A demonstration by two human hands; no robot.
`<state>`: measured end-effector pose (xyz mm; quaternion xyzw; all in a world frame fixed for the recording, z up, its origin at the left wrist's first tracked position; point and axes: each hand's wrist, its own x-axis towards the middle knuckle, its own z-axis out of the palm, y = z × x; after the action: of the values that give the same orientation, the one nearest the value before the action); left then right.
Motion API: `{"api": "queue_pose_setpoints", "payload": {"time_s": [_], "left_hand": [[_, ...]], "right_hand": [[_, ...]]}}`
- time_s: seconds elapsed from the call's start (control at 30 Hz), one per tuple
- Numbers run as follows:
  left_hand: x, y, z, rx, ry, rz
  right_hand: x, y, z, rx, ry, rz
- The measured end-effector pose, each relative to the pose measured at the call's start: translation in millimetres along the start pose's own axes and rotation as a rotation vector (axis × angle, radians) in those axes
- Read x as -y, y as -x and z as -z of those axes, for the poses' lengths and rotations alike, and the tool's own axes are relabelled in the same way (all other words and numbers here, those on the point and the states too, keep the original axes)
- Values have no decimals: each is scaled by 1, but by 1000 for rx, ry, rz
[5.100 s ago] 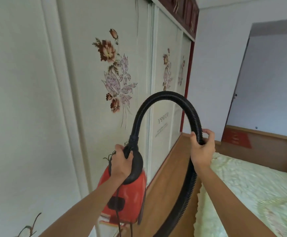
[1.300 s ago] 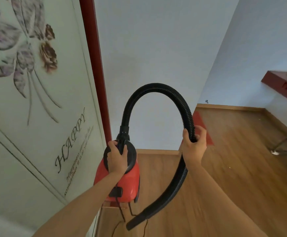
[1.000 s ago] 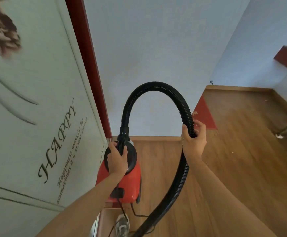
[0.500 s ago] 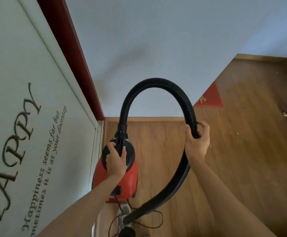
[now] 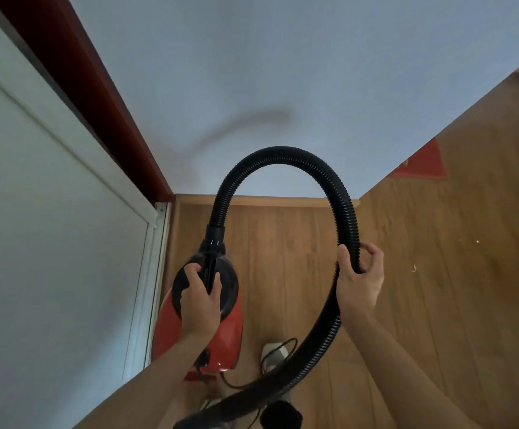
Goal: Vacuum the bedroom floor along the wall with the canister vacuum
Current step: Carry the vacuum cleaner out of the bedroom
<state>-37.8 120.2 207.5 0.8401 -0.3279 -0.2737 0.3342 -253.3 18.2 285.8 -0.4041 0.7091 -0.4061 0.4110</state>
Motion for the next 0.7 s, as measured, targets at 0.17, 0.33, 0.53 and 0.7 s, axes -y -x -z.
{"api": "queue_pose_setpoints", "payload": {"time_s": [0.17, 0.33, 0.53, 0.7], "left_hand": [[35, -34, -53, 8, 44, -3], [69, -70, -100, -11, 54, 27], [105, -102, -131, -12, 29, 19], [114, -121, -141, -10, -6, -22]], "right_hand": [[-60, -54, -39, 28, 8, -48], [-112, -99, -82, 97, 36, -20], [-149, -131, -119, 159, 48, 38], [-171, -148, -137, 167, 50, 32]]}}
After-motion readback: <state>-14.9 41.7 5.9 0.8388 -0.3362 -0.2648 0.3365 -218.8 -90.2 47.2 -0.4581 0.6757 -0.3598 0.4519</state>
